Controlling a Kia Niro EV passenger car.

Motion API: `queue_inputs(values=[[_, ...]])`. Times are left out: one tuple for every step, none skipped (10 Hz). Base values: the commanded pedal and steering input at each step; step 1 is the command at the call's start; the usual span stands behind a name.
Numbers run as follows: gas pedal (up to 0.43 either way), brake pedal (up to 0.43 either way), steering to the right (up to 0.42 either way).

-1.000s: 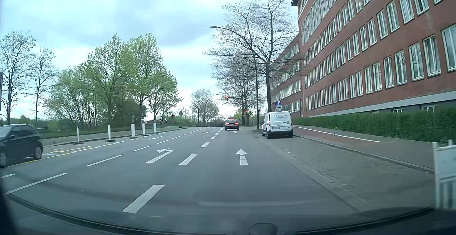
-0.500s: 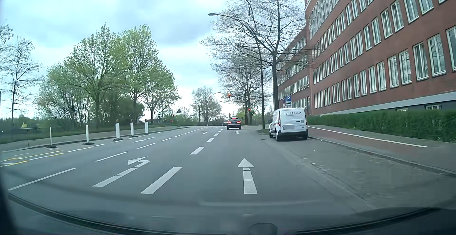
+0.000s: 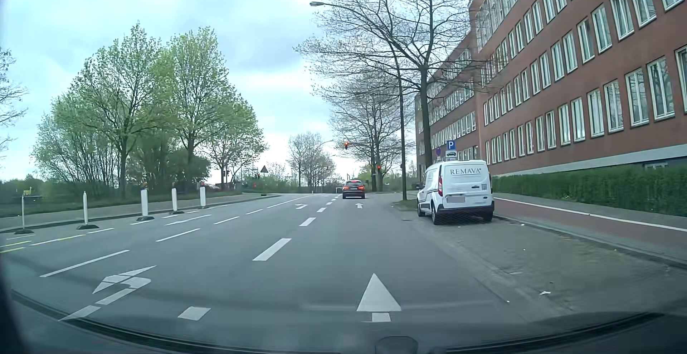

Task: Follow the waypoints while adhering to traffic rules and regulations

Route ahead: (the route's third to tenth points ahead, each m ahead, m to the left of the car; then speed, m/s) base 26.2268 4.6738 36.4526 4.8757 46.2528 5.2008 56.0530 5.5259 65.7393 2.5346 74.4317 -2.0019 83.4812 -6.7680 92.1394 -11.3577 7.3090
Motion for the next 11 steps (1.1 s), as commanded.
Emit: queue_inputs(values=[[0.11,0.0,-0.008],[0.098,0.0,-0.008],[0.098,0.0,-0.008],[0.098,0.0,-0.008],[0.098,0.0,-0.008],[0.098,0.0,-0.008],[0.087,0.0,-0.008],[0.087,0.0,-0.007],[0.087,0.0,-0.006],[0.087,0.0,-0.005],[0.079,0.0,-0.005]])
